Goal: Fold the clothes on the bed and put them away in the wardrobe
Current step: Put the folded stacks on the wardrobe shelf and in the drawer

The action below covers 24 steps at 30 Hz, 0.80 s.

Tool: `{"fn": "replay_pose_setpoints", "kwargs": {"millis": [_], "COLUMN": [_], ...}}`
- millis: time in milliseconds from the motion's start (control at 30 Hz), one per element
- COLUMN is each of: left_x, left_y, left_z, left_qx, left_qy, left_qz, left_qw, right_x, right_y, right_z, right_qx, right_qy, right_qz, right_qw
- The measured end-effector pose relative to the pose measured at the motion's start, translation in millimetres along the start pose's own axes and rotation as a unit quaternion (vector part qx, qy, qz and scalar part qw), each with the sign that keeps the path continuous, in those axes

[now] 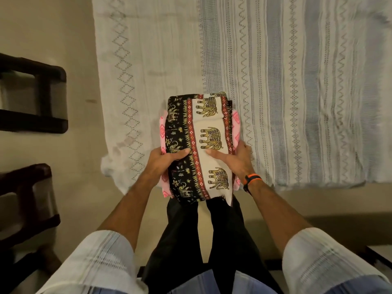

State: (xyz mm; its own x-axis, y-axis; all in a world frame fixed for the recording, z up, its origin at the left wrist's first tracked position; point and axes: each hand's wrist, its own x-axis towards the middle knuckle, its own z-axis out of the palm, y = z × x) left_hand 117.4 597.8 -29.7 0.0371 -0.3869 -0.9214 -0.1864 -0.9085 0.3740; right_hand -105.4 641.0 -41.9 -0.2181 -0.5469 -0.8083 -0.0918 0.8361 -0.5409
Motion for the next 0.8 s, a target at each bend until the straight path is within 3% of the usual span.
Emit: {"fn": "replay_pose_setpoints", "kwargs": {"millis": [267, 533, 633, 800], "left_x": [-0.9, -37.6, -45.7, -106.9], "left_y": [-0.5, 22.8, 20.3, 49.4], "left_z": [6.6, -2.3, 2.3, 5.8], "left_qx": [-0.065, -0.087, -0.08, -0.031], "left_qy": [-0.037, -0.057, -0.055, -0.092], "left_qz": [0.01, 0.02, 0.015, 0.065], "left_qw": [0.997, 0.994, 0.995, 0.993], "right_x": [1.5, -36.6, -47.8, -114.5], "right_y": [-8.0, -25.5, -21.8, -39.1], "right_z": [-3.3, -1.7, -5.1, -21.7], "right_qx": [0.114, 0.191, 0.205, 0.244], "right_qy": [-0.052, -0.092, -0.084, -0.04], "right_qz": [0.026, -0.04, -0.023, -0.07], "right_qw": [0.992, 0.977, 0.975, 0.966]}}
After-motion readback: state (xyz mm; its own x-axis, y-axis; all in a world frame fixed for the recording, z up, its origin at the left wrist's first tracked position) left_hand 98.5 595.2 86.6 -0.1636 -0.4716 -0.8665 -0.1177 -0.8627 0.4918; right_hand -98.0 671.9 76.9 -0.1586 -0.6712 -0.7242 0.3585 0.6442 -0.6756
